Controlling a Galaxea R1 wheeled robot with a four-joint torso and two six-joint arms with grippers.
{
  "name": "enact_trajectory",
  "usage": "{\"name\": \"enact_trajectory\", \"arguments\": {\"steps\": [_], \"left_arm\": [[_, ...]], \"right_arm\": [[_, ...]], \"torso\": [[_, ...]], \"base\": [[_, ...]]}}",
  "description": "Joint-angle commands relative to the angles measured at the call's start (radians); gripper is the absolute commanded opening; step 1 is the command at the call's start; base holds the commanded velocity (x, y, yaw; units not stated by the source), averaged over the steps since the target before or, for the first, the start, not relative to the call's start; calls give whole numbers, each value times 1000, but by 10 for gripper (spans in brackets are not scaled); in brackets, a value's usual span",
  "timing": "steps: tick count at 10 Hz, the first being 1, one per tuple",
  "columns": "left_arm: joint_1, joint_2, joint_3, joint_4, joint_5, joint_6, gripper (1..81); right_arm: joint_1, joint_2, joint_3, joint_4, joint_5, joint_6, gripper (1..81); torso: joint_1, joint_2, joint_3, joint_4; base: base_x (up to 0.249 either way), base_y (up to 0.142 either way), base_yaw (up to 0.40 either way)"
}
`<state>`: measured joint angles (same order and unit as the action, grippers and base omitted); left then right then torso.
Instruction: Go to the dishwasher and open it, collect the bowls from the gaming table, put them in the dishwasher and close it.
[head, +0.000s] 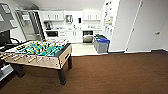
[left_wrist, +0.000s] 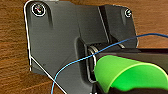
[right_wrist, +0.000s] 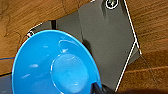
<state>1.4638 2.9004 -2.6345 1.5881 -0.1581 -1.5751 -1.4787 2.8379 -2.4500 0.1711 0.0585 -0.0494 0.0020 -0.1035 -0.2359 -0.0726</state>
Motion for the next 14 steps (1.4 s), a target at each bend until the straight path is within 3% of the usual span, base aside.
{"name": "enact_trajectory", "arguments": {"steps": [1, 4, 9, 14], "left_arm": [[-36, -6, 5, -5, 23, 0, 10], [-36, -6, 5, -5, 23, 0, 10], [-36, -6, 7, -5, 22, 0, 10], [-36, -6, 4, -5, 9, 0, 10]], "right_arm": [[40, -19, 7, -10, -60, -3, 10], [40, -19, 5, -10, -60, -3, 10], [39, -19, 0, -10, -60, -3, 10], [40, -19, -1, -10, -60, -1, 10]], "torso": [[0, 0, 0, 0], [-1, 0, 0, 0], [-1, 0, 0, 0], [-1, 0, 0, 0]], "base": [[145, -81, 0], [145, -74, 0], [146, 0, 0], [150, -78, 0]]}}
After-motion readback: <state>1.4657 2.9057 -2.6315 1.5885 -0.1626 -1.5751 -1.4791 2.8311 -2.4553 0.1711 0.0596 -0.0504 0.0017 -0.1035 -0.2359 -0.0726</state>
